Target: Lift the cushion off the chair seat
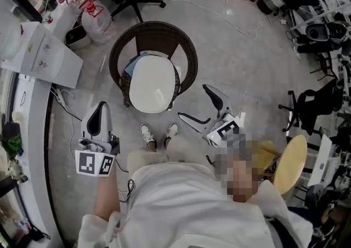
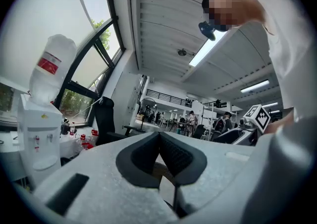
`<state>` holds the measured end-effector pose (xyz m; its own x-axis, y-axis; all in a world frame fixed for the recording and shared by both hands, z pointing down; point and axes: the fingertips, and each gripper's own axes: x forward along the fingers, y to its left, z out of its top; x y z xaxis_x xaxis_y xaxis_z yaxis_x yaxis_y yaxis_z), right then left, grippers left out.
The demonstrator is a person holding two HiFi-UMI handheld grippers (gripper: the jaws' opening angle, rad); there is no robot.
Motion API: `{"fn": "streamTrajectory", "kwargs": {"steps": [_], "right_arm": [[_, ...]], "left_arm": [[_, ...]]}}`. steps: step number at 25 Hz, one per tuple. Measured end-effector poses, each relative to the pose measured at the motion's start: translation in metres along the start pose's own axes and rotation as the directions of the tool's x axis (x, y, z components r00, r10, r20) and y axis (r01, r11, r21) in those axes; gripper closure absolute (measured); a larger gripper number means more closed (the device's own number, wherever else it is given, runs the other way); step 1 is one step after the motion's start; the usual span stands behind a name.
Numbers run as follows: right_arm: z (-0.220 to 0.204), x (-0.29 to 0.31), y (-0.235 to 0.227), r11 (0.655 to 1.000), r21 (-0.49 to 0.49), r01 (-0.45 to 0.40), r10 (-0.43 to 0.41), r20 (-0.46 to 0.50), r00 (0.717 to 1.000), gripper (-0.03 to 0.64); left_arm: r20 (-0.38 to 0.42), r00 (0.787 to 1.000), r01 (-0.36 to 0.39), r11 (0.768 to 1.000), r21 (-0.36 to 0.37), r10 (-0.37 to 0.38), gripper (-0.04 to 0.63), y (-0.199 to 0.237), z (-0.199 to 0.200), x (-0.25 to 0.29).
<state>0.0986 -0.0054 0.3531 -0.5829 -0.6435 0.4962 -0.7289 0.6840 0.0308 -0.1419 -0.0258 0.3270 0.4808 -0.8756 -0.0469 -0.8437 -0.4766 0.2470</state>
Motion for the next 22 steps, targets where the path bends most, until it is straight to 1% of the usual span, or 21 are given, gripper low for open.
{"fn": "streamTrajectory", "kwargs": {"steps": [4, 8, 11, 14, 17, 22], "right_arm": [[-0.011, 0.025, -0.022, 0.999, 0.036, -0.038, 0.039, -0.017, 0.999, 0.172], [-0.031, 0.063, -0.053, 0.993, 0.042, -0.107, 0.109, -0.056, 0.992, 0.172], [-0.048, 0.101, -0.079, 0.989, 0.013, -0.146, 0.147, -0.101, 0.984, 0.172], [-0.066, 0.140, -0.092, 0.978, -0.026, -0.206, 0.200, -0.150, 0.968, 0.172], [-0.083, 0.179, -0.099, 0.963, -0.037, -0.266, 0.255, -0.183, 0.949, 0.172], [-0.125, 0.241, -0.111, 0.940, -0.065, -0.336, 0.309, -0.256, 0.916, 0.172]], "left_arm": [[-0.029, 1.000, 0.005, 1.000, 0.009, -0.004, 0.578, 0.000, -0.005, 0.031], [-0.051, 0.998, -0.044, 0.999, 0.018, 0.045, 0.578, 0.005, -0.018, 0.057], [-0.088, 0.994, -0.070, 0.997, 0.025, 0.072, 0.578, 0.013, -0.037, 0.071], [-0.121, 0.986, -0.117, 0.993, 0.019, 0.118, 0.578, 0.025, -0.057, 0.076], [-0.153, 0.975, -0.164, 0.986, 0.001, 0.163, 0.578, 0.035, -0.083, 0.078], [-0.185, 0.963, -0.207, 0.978, -0.030, 0.198, 0.578, 0.049, -0.123, 0.085]]}}
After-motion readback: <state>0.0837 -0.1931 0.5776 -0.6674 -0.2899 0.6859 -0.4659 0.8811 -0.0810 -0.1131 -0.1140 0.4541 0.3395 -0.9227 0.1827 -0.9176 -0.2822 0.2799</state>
